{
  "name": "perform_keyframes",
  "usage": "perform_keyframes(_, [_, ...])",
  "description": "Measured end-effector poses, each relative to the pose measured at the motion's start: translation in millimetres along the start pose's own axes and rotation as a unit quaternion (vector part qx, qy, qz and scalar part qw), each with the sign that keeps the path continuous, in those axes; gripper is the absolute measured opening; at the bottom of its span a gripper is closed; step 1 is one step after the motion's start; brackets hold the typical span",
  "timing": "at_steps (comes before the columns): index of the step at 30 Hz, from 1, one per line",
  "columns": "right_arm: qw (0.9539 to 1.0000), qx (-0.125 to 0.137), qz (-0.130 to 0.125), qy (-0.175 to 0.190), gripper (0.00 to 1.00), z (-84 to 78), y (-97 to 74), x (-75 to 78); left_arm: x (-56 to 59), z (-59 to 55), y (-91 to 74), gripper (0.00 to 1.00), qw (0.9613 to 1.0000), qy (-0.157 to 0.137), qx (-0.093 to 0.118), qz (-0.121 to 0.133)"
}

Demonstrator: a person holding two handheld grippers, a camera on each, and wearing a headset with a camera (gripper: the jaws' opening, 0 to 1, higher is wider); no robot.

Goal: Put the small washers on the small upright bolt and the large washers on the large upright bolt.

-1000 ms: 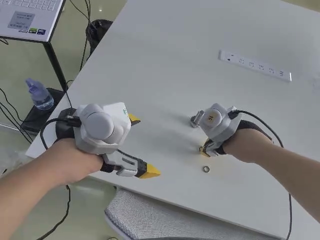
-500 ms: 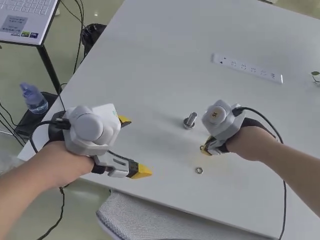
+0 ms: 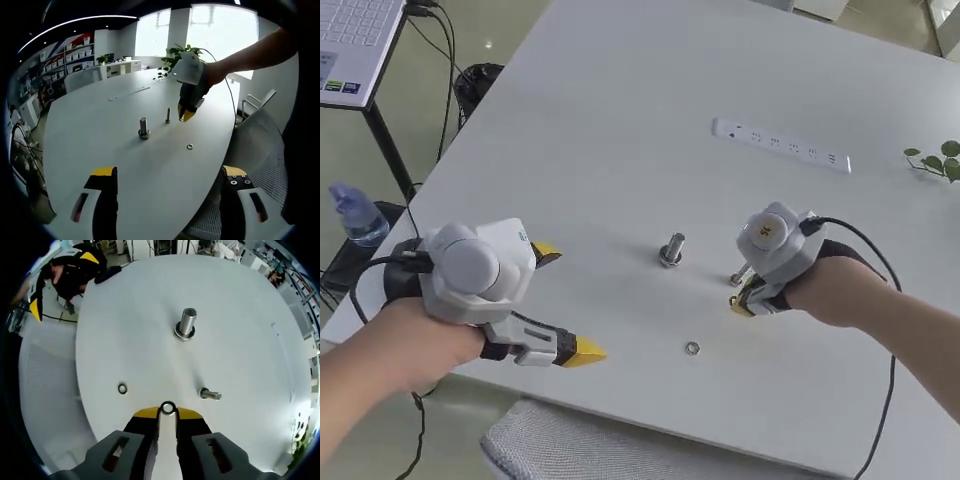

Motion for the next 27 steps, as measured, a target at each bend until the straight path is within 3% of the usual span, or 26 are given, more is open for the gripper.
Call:
perform_keyframes(6, [0.9998, -0.002, -0.006, 0.017, 0.12, -15.6, -9.0, 12.5, 0.4, -0.9, 1.5, 0.85, 1.0, -0.004, 0.0, 0.003])
perform_keyframes(11, [0.9996, 0.0, -0.009, 0.026, 0.12, -17.9, -13.7, 22.0, 1.1, -0.3, 1.1, 0.86, 0.9999, -0.009, 0.003, 0.006])
perform_keyframes(27, [0.9995, 0.008, -0.024, 0.02, 0.12, -4.5, -30.9, 45.5, 1.1, -3.2, 4.7, 0.85, 0.9999, -0.013, -0.005, 0.009])
Point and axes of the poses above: the centre of the closed fingertips' face, and the gripper's own axes: y roughly forward along the fingers, x roughly to its right, z roughly out of its top, the point moved 1 cm from there along -y, roughly backward along the fingers, and after that the axes turned 8 degrees about -z, right-handed, at the moved point
